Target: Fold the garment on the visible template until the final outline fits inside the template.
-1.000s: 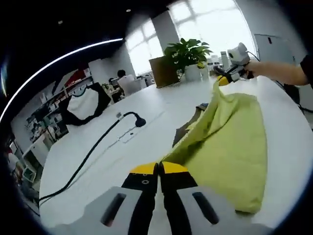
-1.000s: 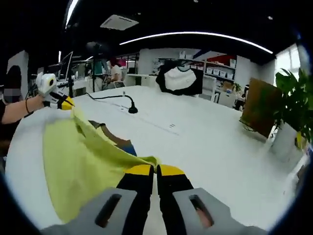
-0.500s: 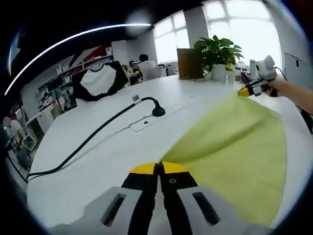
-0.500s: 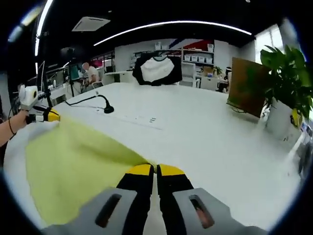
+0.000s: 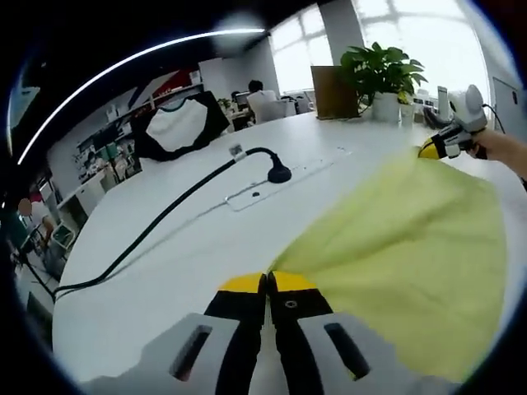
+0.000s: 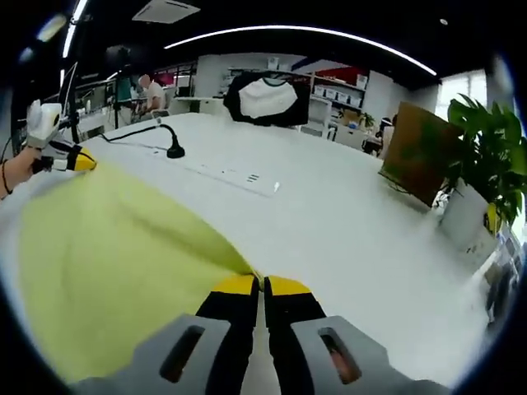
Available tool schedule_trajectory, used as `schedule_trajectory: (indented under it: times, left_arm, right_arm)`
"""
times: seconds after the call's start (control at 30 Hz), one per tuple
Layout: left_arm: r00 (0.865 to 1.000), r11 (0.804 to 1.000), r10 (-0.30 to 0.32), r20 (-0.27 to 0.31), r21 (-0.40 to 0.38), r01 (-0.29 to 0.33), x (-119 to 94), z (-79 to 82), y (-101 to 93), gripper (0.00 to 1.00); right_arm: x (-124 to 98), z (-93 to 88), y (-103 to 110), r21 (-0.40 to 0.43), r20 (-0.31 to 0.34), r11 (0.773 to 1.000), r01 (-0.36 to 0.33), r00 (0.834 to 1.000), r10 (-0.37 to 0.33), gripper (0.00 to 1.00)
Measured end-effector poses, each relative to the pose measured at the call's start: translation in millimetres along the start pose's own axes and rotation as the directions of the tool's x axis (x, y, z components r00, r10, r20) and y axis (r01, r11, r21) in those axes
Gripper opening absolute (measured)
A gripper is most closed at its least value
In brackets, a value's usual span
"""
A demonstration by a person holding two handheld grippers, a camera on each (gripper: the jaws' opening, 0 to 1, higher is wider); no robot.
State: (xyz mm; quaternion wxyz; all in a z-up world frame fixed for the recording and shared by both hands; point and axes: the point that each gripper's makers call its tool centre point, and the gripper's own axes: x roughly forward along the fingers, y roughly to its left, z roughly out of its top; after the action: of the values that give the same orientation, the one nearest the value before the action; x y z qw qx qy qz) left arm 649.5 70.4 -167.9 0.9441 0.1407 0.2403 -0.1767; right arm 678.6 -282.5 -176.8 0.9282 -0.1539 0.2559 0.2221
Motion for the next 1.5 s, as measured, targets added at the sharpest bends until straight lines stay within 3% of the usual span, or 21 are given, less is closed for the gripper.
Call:
schedule_trajectory:
  times: [0.2,0.37,0.43,0.6,0.73,0.97,1.07,1.17,1.3,1.4,1.47,1.5]
  left_arm:
    - [1.000,1.000,0.008,0.004,0.017,-0.008,1,-0.9,-0.3,0.03]
    - [0.999,0.998,0.043,0.016,0.054,-0.044,-6,2.8,7.3,0.12]
    - [0.997,0.996,0.069,0.025,0.047,-0.070,-11,4.9,13.2,0.21]
    - [0.994,0.995,0.087,0.066,0.041,-0.090,-22,14.4,19.2,0.41]
    - [0.990,0.994,0.102,0.101,0.017,-0.104,-35,19.5,21.9,0.59]
    - [0.988,0.996,0.063,0.143,-0.063,-0.055,-54,14.8,16.7,0.58]
    - [0.991,0.997,0.037,0.130,-0.066,-0.028,-50,8.2,15.1,0.52]
    - [0.990,0.991,0.006,0.139,-0.130,0.012,-45,5.9,15.1,0.49]
    - [0.987,0.973,-0.016,0.160,-0.224,0.053,-37,6.8,18.8,0.45]
    - [0.986,0.938,-0.049,0.161,-0.333,0.101,-29,4.5,17.2,0.40]
    - [0.984,0.931,-0.055,0.167,-0.348,0.111,-25,4.5,18.0,0.38]
    - [0.985,0.929,-0.055,0.166,-0.353,0.112,-21,4.1,17.7,0.37]
  right_arm:
    - [0,1.2,0,-0.070,0.001,0.997,0.020,1.000,-0.020,0.02]
    - [-7,7.2,-12,-0.111,0.027,0.990,0.087,0.996,-0.084,0.12]
    - [-11,13.9,-18,-0.149,0.060,0.981,0.126,0.991,-0.118,0.20]
    - [-24,30.0,-21,-0.140,0.137,0.977,0.162,0.980,-0.143,0.42]
    - [-36,39.0,-20,-0.125,0.182,0.977,0.173,0.972,-0.149,0.50]
    - [-53,41.4,-8,-0.112,0.211,0.983,0.144,0.970,-0.118,0.55]
    - [-52,40.1,-7,-0.092,0.198,0.988,0.124,0.975,-0.104,0.55]
    - [-47,38.4,-9,-0.043,0.188,0.994,0.102,0.978,-0.092,0.56]
    - [-43,36.4,-11,-0.023,0.180,0.995,0.094,0.980,-0.089,0.57]
    - [-36,34.4,-13,0.011,0.170,0.996,0.083,0.982,-0.084,0.56]
    - [-31,24.0,-25,0.026,0.110,0.990,0.142,0.984,-0.144,0.57]
    - [-27,25.3,-23,0.021,0.121,0.992,0.126,0.984,-0.127,0.56]
